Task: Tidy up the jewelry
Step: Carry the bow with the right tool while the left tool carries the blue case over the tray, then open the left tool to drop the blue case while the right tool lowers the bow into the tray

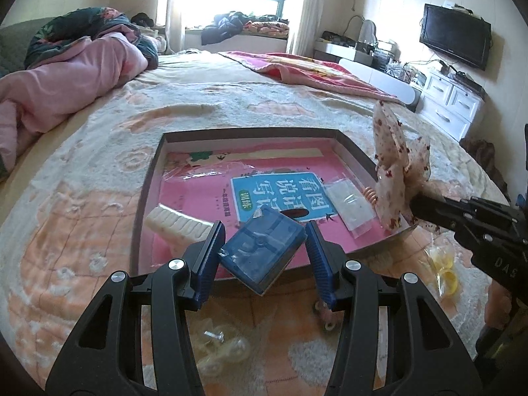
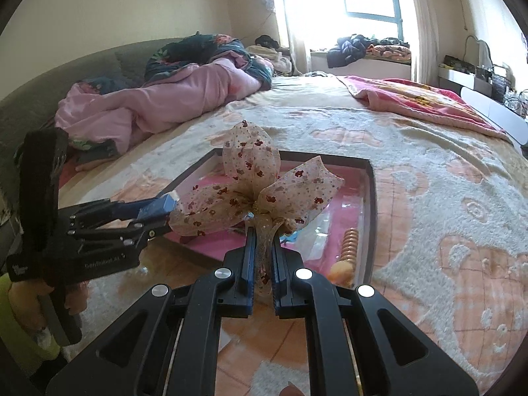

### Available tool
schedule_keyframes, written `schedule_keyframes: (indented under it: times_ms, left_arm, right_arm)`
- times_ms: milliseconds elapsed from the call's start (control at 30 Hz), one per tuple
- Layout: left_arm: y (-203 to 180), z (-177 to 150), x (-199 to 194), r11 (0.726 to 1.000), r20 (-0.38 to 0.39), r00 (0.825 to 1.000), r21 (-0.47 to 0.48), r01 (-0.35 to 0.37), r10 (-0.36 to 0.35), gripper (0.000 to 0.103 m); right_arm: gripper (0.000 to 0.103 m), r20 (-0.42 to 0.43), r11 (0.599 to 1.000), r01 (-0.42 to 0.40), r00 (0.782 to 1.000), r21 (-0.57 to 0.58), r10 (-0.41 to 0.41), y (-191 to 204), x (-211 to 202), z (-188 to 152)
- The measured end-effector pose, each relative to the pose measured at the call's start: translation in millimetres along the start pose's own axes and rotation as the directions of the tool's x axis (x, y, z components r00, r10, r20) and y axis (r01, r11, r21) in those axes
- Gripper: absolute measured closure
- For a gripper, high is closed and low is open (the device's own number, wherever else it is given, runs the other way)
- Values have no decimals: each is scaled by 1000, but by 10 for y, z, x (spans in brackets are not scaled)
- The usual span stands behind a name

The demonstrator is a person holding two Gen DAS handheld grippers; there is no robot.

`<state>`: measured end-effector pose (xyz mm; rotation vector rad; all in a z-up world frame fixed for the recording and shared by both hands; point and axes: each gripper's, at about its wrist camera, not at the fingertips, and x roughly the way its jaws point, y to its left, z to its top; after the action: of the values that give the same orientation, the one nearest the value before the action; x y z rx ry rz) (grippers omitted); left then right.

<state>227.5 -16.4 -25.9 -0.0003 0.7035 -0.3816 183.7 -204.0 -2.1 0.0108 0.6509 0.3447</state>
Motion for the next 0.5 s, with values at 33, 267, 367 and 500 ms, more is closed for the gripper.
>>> schedule_keyframes:
  times_ms: [33, 267, 367, 500]
  left_arm:
    - [-14, 8, 27, 1000, -2, 1000, 1, 4, -4, 62]
    - [-133, 66, 214, 999, -13, 1000, 30, 11, -11, 62]
    - [-156, 81, 289, 999, -24, 1000, 30, 15, -14, 62]
    - [-148, 75, 364, 1000, -34, 999, 20, 22, -21, 62]
  right_arm:
    - [95, -3, 1000, 6, 1000, 3, -6, -24, 21, 12]
    - [95, -28, 998, 56, 998, 20, -55, -196, 132, 42]
    - [95, -41, 997, 75, 996, 19, -74, -246, 180, 31]
    - [95, -62, 995, 95, 994, 31, -93, -313, 276, 25]
